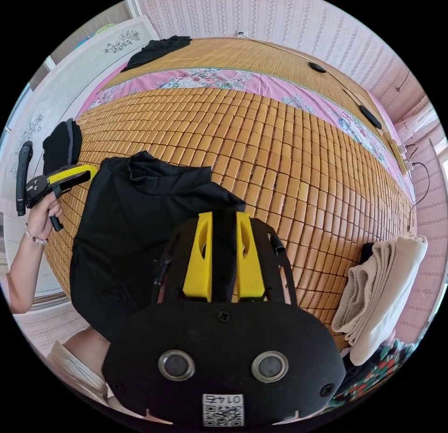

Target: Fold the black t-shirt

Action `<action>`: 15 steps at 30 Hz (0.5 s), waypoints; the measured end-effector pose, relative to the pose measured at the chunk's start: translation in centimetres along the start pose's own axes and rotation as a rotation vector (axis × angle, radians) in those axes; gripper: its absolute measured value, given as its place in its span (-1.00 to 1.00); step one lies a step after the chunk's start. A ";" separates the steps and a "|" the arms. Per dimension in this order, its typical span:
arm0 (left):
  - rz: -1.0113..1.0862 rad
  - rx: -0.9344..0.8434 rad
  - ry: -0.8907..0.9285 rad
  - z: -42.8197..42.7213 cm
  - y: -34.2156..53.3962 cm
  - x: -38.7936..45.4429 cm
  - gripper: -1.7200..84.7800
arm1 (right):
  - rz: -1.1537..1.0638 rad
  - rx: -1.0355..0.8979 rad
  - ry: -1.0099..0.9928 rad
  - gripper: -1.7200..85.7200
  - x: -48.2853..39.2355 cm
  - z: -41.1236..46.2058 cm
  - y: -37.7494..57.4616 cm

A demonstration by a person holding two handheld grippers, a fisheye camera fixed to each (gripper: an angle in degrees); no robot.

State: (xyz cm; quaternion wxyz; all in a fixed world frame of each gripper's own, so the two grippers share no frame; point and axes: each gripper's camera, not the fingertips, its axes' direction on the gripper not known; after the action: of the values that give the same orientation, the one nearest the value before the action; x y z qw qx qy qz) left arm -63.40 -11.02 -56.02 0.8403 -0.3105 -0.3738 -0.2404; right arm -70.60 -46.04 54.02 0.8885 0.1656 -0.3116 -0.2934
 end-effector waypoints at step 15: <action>0.021 0.091 0.149 -2.1 1.0 -8.0 -0.75 | 0.043 -0.071 -0.131 -0.65 3.2 -2.8 -3.1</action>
State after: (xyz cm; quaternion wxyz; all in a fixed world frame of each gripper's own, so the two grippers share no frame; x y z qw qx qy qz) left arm -66.61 -10.41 -63.68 0.8814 -0.2573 -0.3175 -0.2369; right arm -68.11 -50.10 51.91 0.8776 0.1076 -0.3619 -0.2953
